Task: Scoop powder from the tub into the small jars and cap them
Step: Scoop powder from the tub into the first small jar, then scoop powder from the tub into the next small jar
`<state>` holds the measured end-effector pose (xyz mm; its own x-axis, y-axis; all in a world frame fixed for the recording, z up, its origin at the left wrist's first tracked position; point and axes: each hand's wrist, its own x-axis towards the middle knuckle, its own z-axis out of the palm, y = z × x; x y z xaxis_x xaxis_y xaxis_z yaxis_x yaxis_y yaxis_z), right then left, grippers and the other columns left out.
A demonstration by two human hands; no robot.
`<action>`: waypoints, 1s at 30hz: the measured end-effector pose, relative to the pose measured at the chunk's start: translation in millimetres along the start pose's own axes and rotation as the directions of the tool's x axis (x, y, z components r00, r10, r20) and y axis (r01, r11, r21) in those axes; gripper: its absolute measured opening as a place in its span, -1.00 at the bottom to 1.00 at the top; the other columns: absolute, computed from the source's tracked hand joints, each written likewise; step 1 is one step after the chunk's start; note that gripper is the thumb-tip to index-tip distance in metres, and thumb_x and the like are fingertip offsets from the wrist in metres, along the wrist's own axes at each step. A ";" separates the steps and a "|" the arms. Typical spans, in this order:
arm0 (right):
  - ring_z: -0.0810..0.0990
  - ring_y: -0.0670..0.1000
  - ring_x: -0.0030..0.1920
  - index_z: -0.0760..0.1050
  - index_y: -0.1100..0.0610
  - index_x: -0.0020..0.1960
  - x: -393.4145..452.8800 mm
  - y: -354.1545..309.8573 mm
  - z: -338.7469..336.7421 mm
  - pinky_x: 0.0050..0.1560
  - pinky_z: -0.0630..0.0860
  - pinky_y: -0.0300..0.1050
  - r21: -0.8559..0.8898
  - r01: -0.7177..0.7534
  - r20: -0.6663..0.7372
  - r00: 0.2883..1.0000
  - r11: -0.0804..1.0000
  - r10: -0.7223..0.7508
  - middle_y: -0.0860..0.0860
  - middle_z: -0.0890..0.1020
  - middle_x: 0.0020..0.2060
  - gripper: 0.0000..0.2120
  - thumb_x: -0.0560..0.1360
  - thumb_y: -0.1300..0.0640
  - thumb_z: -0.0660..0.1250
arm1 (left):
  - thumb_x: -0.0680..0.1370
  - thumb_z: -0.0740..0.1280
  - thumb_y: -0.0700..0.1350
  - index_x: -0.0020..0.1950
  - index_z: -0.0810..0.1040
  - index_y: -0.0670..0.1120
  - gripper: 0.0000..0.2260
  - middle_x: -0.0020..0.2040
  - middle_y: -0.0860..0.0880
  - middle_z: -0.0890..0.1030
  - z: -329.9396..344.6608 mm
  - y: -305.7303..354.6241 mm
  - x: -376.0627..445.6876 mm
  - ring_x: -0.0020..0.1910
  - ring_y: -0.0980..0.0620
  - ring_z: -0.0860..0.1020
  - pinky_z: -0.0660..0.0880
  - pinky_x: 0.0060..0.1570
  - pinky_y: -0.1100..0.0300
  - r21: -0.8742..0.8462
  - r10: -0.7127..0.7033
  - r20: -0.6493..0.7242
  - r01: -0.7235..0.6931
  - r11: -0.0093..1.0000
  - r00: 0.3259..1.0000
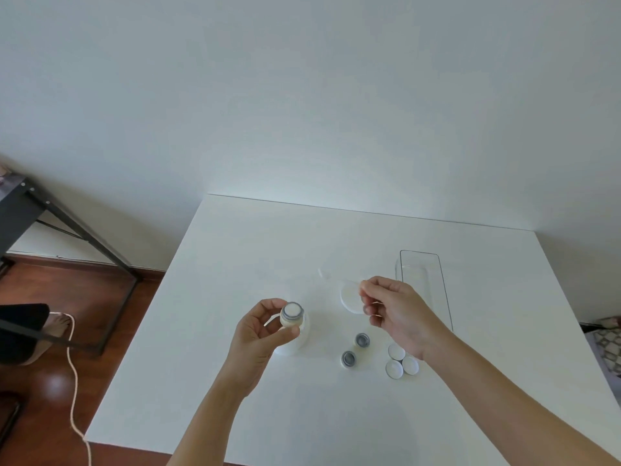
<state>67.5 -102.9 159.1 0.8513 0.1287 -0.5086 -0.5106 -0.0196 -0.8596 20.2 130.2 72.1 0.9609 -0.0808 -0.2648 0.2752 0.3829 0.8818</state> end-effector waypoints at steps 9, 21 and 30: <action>0.49 -0.05 -0.41 0.58 0.31 -0.06 -15.3 49.2 -54.2 -0.37 0.52 -0.23 0.342 -0.098 -0.104 0.985 0.935 0.141 0.07 0.57 -0.37 -0.87 0.56 0.30 0.26 | 0.34 0.54 -0.27 0.07 0.64 -0.02 -0.65 0.01 -0.03 0.69 23.6 -65.8 -14.9 -0.04 0.05 0.67 0.61 0.01 0.16 0.297 -0.228 0.051 0.204 0.933 0.972; 0.63 -0.02 -0.32 0.60 0.39 0.03 -28.1 96.8 -76.4 -0.22 0.63 -0.20 0.457 -0.184 -0.119 0.957 0.870 0.265 0.18 0.68 -0.18 -0.82 0.47 0.31 0.37 | 0.37 0.58 -0.13 0.17 0.45 0.19 -0.51 0.02 0.30 0.62 29.3 -140.3 -13.0 0.14 0.18 0.46 0.23 0.19 0.12 0.820 -0.084 -0.030 0.073 0.567 0.996; 0.58 -0.05 -0.43 0.60 0.35 -0.13 -26.3 101.8 -74.5 -0.36 0.58 -0.23 0.386 -0.240 -0.156 0.935 0.891 0.319 0.15 0.66 -0.31 -0.91 0.50 0.32 0.35 | 0.41 0.54 -0.15 0.26 0.51 0.07 -0.54 0.07 0.36 0.59 37.1 -152.1 -11.5 0.16 0.15 0.43 0.12 0.11 0.16 0.891 0.001 -0.045 0.040 0.453 0.999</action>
<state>2.1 -182.2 81.3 0.6516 -0.0410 -0.7574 -0.7055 0.3341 -0.6250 -31.7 38.8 -44.5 0.9587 -0.0390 -0.2817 0.1898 -0.6497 0.7361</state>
